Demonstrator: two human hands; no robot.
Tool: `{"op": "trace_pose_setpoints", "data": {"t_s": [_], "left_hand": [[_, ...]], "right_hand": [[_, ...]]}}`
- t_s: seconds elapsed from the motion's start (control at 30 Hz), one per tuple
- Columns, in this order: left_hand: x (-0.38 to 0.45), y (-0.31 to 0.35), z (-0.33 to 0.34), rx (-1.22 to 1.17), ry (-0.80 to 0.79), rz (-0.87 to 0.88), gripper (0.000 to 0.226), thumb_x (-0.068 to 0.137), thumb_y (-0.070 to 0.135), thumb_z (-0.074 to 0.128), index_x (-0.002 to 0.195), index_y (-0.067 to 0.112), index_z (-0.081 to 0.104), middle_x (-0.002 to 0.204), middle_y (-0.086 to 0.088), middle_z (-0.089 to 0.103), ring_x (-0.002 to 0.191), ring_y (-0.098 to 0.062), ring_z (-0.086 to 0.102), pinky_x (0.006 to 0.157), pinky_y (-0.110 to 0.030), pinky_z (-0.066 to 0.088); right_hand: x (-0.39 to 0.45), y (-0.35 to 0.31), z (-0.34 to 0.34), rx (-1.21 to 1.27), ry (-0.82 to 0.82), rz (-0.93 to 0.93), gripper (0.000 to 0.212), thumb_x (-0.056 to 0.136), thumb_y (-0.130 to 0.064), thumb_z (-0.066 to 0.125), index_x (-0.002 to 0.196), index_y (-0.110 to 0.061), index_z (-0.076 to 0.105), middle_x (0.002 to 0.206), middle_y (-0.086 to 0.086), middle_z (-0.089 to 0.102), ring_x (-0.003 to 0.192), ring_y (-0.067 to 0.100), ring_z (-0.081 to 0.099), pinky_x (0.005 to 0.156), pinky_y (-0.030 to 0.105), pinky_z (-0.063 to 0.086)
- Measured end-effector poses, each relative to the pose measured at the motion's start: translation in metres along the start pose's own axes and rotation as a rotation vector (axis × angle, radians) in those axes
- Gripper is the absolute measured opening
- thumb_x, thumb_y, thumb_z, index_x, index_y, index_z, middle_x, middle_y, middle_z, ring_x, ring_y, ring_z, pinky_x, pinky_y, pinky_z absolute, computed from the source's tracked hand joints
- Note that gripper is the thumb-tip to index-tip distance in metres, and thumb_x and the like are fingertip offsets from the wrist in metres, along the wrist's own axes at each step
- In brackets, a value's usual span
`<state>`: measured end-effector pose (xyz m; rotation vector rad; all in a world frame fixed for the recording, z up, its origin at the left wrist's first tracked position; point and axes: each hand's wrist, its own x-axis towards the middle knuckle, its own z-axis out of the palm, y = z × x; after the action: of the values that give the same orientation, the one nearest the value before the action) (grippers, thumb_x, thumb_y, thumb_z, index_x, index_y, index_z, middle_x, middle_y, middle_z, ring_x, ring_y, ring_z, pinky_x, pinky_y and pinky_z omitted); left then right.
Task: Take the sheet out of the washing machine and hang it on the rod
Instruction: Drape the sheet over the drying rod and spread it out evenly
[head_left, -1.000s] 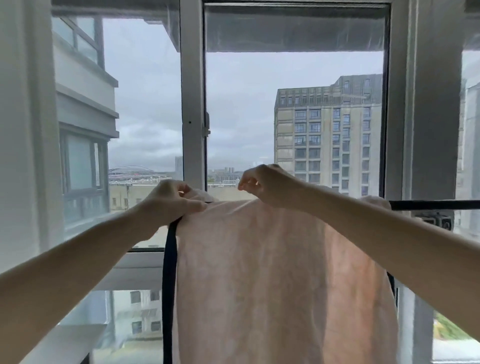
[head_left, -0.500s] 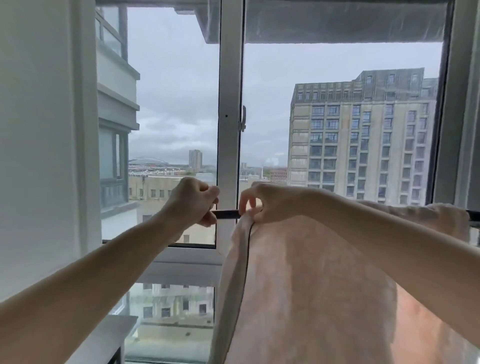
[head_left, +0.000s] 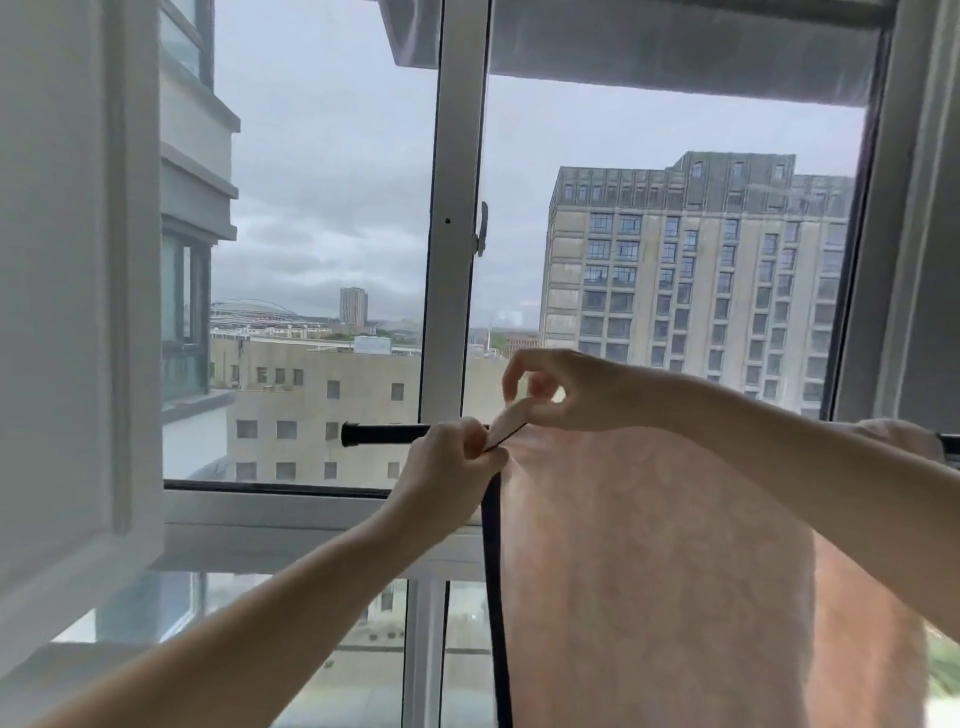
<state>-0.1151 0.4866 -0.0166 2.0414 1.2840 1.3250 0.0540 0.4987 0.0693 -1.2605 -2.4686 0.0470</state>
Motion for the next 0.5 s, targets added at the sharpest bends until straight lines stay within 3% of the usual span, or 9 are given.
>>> {"op": "trace_pose_setpoints", "data": {"t_s": [0.07, 0.1, 0.23, 0.37, 0.5], "left_hand": [[-0.004, -0.002, -0.008, -0.329, -0.092, -0.065, 0.014, 0.093, 0.021, 0.060, 0.081, 0.015, 0.064, 0.079, -0.009, 0.067, 0.075, -0.030, 0.063, 0.082, -0.045, 0.054], [-0.006, -0.002, -0.010, -0.438, -0.124, -0.089, 0.017, 0.094, 0.021, 0.059, 0.079, 0.016, 0.064, 0.076, -0.007, 0.064, 0.072, -0.029, 0.060, 0.080, -0.048, 0.052], [-0.009, 0.009, -0.015, -0.595, -0.192, -0.078, 0.023, 0.097, 0.019, 0.054, 0.076, 0.016, 0.061, 0.062, 0.004, 0.055, 0.056, -0.011, 0.051, 0.054, -0.028, 0.041], [-0.005, 0.014, -0.031, -0.704, -0.212, -0.069, 0.025, 0.096, 0.016, 0.055, 0.071, 0.017, 0.058, 0.063, 0.001, 0.053, 0.054, -0.012, 0.050, 0.049, -0.024, 0.037], [-0.010, 0.007, -0.044, -0.738, -0.243, -0.075, 0.025, 0.094, 0.019, 0.057, 0.069, 0.019, 0.060, 0.062, 0.002, 0.053, 0.052, -0.012, 0.049, 0.047, -0.024, 0.036]], "right_hand": [[-0.005, 0.008, -0.007, -0.059, -0.073, 0.081, 0.020, 0.084, -0.007, 0.059, 0.095, -0.023, 0.055, 0.093, 0.006, 0.062, 0.081, 0.021, 0.060, 0.070, 0.037, 0.053], [-0.004, 0.012, -0.008, -0.101, -0.071, 0.096, 0.017, 0.082, -0.008, 0.059, 0.088, -0.023, 0.055, 0.093, 0.006, 0.062, 0.082, 0.022, 0.061, 0.071, 0.038, 0.052], [0.016, 0.021, -0.004, -0.261, 0.071, 0.115, 0.004, 0.078, -0.019, 0.063, 0.074, -0.019, 0.061, 0.080, 0.003, 0.064, 0.076, 0.019, 0.059, 0.066, 0.038, 0.049], [0.035, 0.025, -0.001, -0.406, 0.233, 0.111, 0.013, 0.079, -0.030, 0.064, 0.071, -0.026, 0.054, 0.073, -0.006, 0.059, 0.071, 0.017, 0.058, 0.061, 0.032, 0.049], [0.033, 0.045, -0.007, -0.466, 0.123, 0.248, 0.013, 0.085, -0.030, 0.063, 0.076, -0.026, 0.054, 0.075, -0.005, 0.058, 0.073, 0.018, 0.058, 0.058, 0.028, 0.044]]}}
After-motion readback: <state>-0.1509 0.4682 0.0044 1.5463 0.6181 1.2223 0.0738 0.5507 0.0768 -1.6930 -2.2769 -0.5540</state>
